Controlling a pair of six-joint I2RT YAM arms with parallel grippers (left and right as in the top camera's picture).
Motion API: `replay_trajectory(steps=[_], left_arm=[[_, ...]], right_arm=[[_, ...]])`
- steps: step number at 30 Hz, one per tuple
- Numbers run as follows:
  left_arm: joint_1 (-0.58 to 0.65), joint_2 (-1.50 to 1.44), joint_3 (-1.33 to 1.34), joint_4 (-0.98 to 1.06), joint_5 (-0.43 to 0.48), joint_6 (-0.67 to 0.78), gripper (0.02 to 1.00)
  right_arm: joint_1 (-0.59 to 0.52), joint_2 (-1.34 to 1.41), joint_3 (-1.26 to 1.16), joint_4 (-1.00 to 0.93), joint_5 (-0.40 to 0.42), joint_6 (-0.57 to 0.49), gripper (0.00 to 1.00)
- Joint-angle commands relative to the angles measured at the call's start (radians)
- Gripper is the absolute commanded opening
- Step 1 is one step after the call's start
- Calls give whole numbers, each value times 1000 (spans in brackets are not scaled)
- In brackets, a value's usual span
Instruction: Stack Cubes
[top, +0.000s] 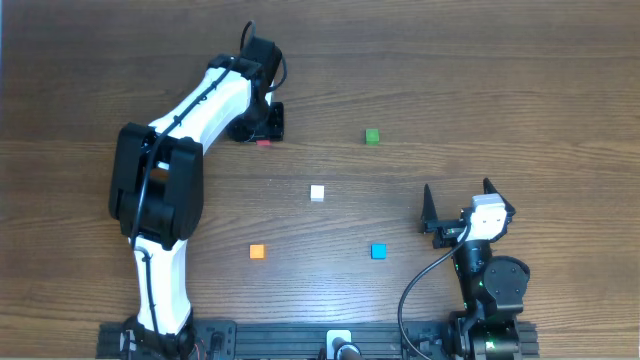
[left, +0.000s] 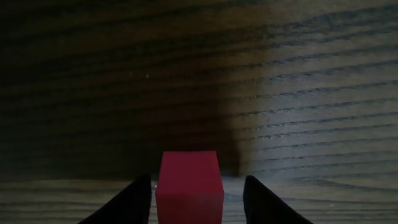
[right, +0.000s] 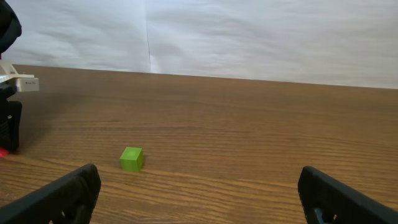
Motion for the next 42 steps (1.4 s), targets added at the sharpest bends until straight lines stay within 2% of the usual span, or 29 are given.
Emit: replay_trajectory(steps=[1, 7, 11, 12, 13, 24, 27, 31, 36, 42], left_arm=[[5, 10, 19, 0, -16, -11, 426], [5, 10, 19, 0, -16, -16, 283], [3, 9, 20, 0, -14, -16, 143], [0, 8, 21, -1, -15, -32, 69], [-6, 3, 25, -8, -13, -43, 40], [-232, -188, 45, -148, -11, -272, 38], [-340, -222, 45, -164, -71, -364, 40], [-419, -226, 42, -164, -126, -412, 40], [-436, -229, -10, -158, -115, -479, 38], [-445, -251, -103, -62, -109, -478, 40]], right_arm=[[-1, -7, -8, -1, 10, 3, 991], [-1, -7, -8, -1, 10, 3, 993], [-1, -7, -8, -1, 10, 3, 993], [-1, -7, -8, -1, 10, 3, 991], [-1, -7, -8, -1, 10, 3, 993], [-1, -7, -8, -1, 10, 3, 993], [-1, -7, -8, -1, 10, 3, 993], [-1, -7, -8, -1, 10, 3, 993], [-1, -7, -8, -1, 10, 3, 993], [-1, -7, -8, -1, 11, 3, 993]])
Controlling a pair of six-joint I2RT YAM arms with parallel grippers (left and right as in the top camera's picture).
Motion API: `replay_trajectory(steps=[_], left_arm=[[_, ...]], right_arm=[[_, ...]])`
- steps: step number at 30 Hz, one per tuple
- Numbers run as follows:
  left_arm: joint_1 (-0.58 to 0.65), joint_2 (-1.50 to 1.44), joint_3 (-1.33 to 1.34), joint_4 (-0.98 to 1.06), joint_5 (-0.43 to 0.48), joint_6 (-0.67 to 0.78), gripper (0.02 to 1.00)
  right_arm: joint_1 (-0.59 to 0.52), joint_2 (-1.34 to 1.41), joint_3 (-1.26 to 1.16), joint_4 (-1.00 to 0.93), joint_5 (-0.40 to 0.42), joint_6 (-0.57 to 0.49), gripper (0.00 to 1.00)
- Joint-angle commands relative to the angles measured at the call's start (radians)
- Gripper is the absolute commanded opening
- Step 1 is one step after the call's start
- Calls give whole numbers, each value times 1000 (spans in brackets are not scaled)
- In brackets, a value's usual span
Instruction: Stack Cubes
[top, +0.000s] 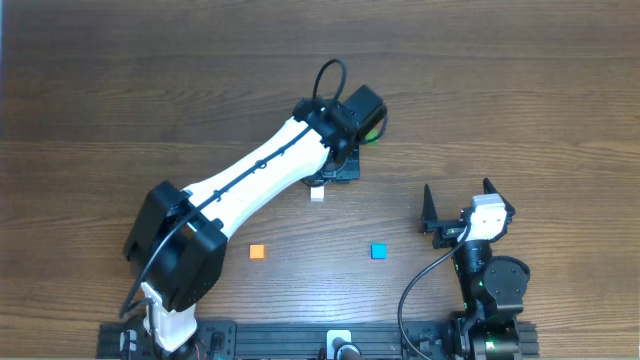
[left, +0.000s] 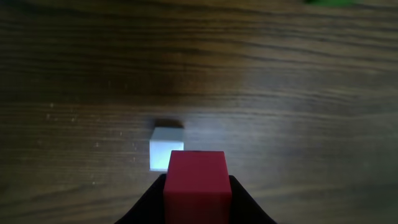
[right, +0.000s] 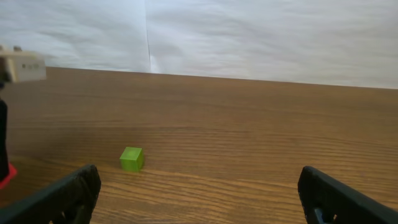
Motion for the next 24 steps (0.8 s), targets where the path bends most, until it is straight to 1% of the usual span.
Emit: replay_trajectory(steps=[1, 6, 11, 18, 24], left_arm=[[2, -47, -78, 65, -24, -35, 38], [1, -63, -150, 120, -45, -36, 40], [1, -69, -164, 129, -64, -33, 38], [1, -71, -165, 116, -64, -32, 38], [1, -71, -171, 95, -44, -32, 38]], right_arm=[[-1, -7, -8, -1, 11, 3, 993], [-1, -7, -8, -1, 10, 3, 993], [-1, -7, -8, -1, 10, 3, 993], [-1, -7, -8, -1, 10, 3, 993], [-1, -7, -8, -1, 10, 3, 991]])
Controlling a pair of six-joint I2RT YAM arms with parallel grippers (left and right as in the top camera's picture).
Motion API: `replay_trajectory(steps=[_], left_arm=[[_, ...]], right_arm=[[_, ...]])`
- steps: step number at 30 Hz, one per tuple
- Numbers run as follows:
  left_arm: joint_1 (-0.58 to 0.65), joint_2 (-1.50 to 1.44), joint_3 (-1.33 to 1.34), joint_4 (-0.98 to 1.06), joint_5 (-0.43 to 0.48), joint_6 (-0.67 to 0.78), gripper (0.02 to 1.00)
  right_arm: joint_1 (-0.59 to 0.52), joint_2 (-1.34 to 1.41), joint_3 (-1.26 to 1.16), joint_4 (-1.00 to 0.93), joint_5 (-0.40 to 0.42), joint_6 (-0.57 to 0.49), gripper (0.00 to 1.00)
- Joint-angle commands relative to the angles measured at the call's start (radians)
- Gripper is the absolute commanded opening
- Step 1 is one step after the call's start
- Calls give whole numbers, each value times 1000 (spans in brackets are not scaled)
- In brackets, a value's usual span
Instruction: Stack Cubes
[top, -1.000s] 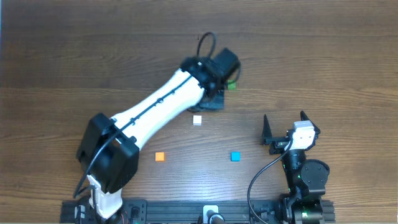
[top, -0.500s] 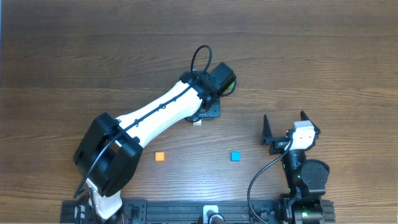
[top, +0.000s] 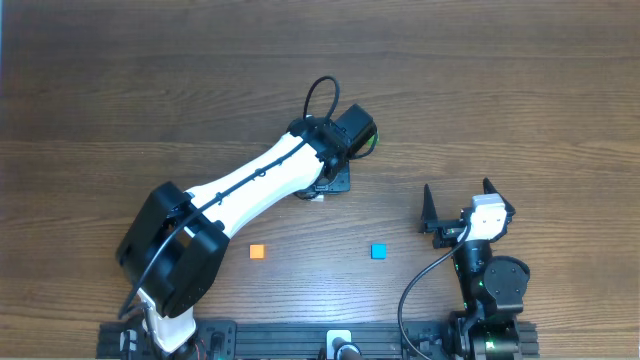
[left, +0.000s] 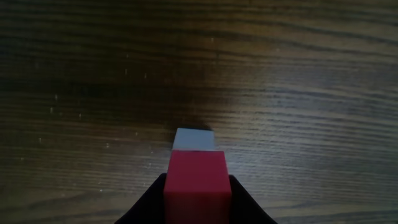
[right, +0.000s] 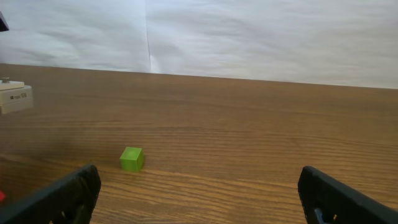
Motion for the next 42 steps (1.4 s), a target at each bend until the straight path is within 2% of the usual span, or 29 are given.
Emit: replay_trajectory(steps=[1, 42], left_arm=[[2, -37, -14, -6, 0, -10, 40], [2, -22, -66, 62, 35, -10, 38]], right_arm=[[-1, -7, -8, -1, 10, 3, 993], [-1, -7, -8, -1, 10, 3, 993]])
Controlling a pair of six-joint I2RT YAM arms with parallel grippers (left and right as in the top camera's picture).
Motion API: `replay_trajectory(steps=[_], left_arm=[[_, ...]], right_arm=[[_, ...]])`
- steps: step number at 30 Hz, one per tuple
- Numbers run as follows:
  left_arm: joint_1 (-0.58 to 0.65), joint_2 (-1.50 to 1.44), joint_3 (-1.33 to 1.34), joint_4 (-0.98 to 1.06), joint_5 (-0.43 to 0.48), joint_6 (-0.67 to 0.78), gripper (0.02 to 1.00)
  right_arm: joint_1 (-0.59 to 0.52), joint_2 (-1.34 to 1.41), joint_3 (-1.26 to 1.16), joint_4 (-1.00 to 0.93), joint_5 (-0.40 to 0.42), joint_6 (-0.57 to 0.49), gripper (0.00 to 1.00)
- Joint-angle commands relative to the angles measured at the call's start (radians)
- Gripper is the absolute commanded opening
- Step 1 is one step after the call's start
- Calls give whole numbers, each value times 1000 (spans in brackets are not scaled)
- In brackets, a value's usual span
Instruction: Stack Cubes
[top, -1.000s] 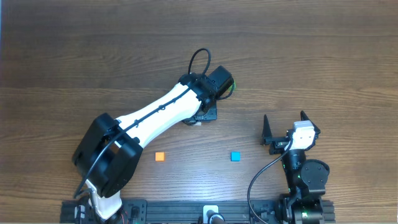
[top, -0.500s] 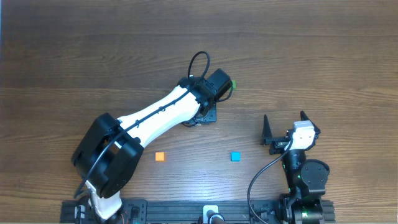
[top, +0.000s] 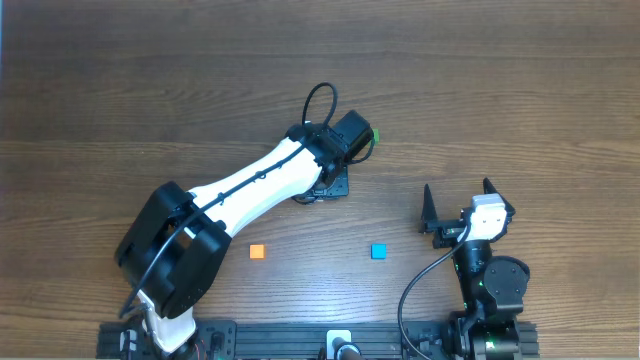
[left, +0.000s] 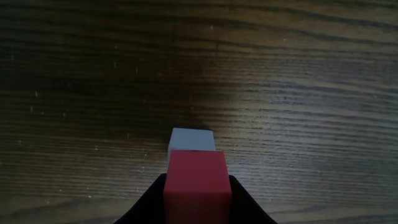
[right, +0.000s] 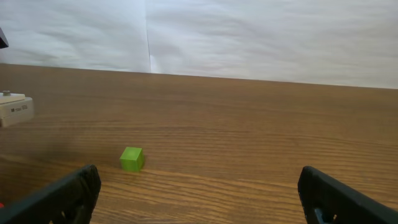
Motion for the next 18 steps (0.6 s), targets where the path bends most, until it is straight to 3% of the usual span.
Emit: replay_trajectory(steps=[1, 18], left_arm=[[2, -14, -7, 1, 16, -10, 38], [3, -5, -12, -13, 21, -10, 40]], right_arm=[[-1, -7, -8, 0, 10, 3, 991], [-1, -7, -8, 0, 10, 3, 993]])
